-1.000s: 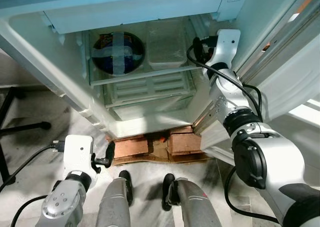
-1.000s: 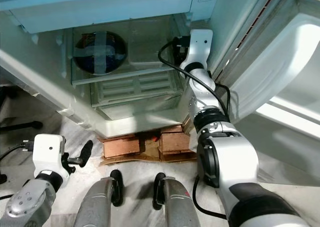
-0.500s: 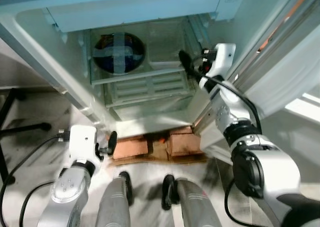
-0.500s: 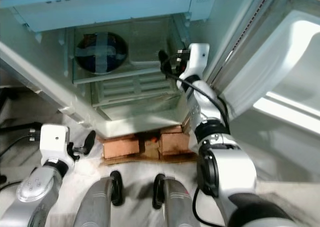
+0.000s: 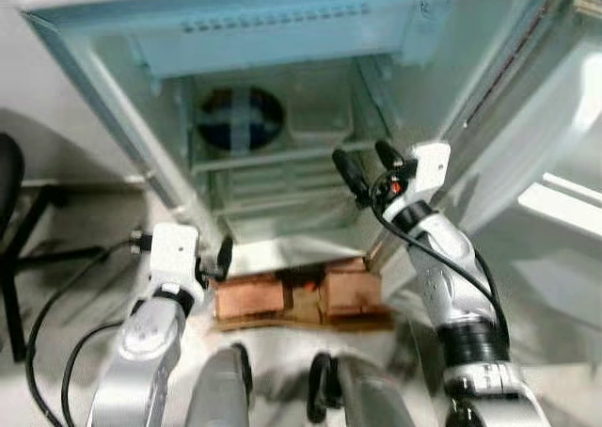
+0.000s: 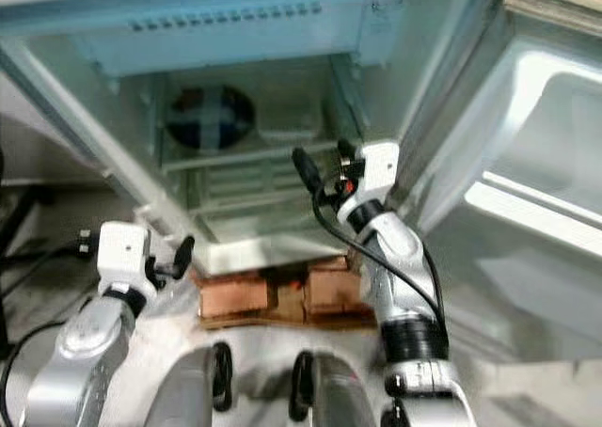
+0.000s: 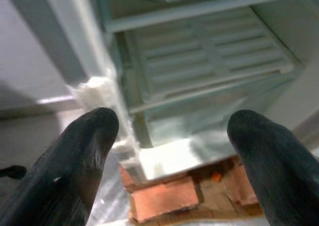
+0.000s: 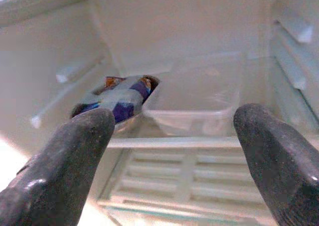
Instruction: Restocking fridge
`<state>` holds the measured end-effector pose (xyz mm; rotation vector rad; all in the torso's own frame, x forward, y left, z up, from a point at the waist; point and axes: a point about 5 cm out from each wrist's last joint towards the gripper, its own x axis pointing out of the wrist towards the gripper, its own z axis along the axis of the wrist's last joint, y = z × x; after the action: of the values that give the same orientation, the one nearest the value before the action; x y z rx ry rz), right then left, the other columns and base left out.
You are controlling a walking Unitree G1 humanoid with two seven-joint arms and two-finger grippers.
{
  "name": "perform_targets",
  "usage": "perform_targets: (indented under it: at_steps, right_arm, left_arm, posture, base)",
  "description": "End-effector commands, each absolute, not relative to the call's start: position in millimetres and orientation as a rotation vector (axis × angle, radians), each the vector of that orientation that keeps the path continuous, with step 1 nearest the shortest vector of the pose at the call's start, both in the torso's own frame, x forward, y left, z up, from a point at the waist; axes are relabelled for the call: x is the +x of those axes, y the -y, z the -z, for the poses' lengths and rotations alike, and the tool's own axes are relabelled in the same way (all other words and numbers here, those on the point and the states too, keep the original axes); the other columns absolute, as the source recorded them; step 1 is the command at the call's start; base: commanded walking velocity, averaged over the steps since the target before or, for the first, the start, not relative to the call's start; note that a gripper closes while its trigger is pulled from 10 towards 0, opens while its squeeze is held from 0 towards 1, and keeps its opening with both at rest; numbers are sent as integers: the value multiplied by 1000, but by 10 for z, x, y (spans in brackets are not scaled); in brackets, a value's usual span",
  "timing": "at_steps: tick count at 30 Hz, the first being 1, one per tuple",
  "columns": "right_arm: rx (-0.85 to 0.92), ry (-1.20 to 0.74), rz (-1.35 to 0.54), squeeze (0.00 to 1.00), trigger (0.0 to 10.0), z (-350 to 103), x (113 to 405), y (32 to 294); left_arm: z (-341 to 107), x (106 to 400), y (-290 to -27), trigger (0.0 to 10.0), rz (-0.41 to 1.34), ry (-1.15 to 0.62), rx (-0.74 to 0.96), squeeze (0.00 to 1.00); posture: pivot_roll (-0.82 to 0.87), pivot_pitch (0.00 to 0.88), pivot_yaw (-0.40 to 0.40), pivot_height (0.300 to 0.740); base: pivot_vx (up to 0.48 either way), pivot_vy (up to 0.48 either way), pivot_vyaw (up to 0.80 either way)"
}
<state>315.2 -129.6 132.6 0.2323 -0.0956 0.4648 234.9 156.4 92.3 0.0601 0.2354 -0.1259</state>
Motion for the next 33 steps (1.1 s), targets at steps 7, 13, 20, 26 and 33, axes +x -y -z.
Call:
perform_targets:
  at_steps: [7, 13, 20, 26, 33]
  right_arm:
    - [237, 55, -186, 0, 10000, -1106, 2851, 1469]
    - [159, 45, -154, 0, 10000, -1056, 2688, 1458]
    - [142, -14, -119, 0, 10000, -930, 2513, 1554]
    - [125, -17, -111, 0, 10000, -942, 2495, 1576]
    - [115, -27, -61, 0, 10000, -922, 2466, 1630]
  left_arm:
    - [-921, 2455, -1579, 10000, 109, -205, 66, 0]
    - [-862, 2440, -1516, 10000, 144, -217, 66, 0]
    - [-861, 2503, -1481, 10000, 151, -202, 73, 0]
    - [-817, 2467, -1419, 10000, 166, -213, 59, 0]
    - [-771, 2455, -1458, 10000, 137, -223, 31, 0]
  posture:
    - [98, 49, -25, 740]
    - [74, 44, -11, 740]
    - [49, 52, -17, 740]
    - [42, 39, -18, 740]
    - [23, 31, -9, 740]
  base:
    - [-39, 0, 0]
    - [-208, 0, 0]
    - [-368, 0, 0]
    - [-372, 0, 0]
    - [-328, 0, 0]
